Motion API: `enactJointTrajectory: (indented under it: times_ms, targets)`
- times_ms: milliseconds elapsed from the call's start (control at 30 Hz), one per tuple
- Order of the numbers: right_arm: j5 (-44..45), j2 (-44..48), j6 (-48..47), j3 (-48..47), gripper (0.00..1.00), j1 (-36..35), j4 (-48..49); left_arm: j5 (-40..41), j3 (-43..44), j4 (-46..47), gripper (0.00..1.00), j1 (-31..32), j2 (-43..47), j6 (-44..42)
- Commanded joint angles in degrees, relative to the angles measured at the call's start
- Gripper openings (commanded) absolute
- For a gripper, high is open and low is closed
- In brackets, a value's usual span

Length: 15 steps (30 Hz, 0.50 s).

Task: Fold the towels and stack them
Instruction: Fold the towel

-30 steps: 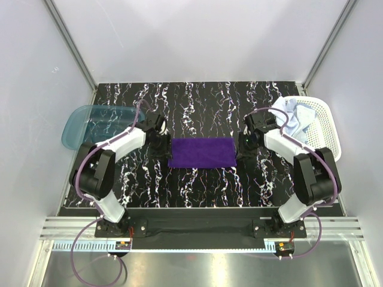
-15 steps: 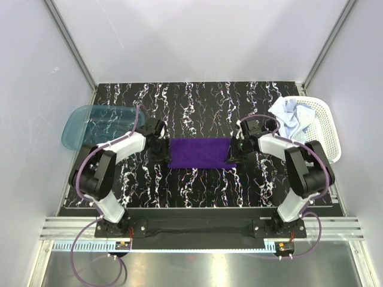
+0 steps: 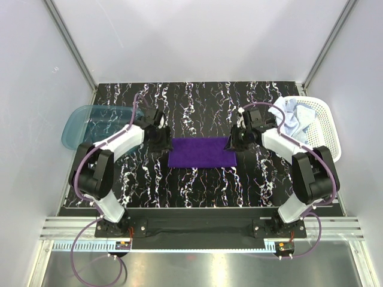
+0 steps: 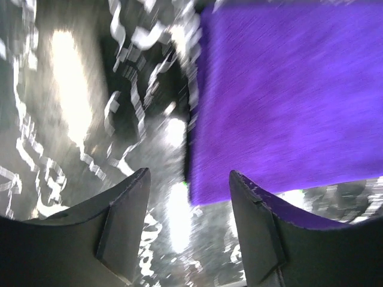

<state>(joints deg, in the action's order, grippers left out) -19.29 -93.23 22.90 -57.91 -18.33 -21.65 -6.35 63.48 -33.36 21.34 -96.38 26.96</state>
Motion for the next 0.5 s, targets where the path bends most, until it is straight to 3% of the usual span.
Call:
enactJointTrajectory:
  times_ms: [0,233,467]
  targets:
    - [3.1,-3.2,-1.9,-3.5,0.31,0.0,0.3,-5.9,3.6,4.9,0.61,-0.9,-0.7,-0.6]
    - [9.2,-10.6,-5.2,-6.0,0.30,0.1,0.4,-7.5,3.8,7.4,0.61,-0.9,-7.9,-1.8]
    - [2.8,1.0,-2.7,-0.5,0.34,0.0,4.9,-5.5,1.8,8.0,0.60,-0.1,-9.1,-1.1]
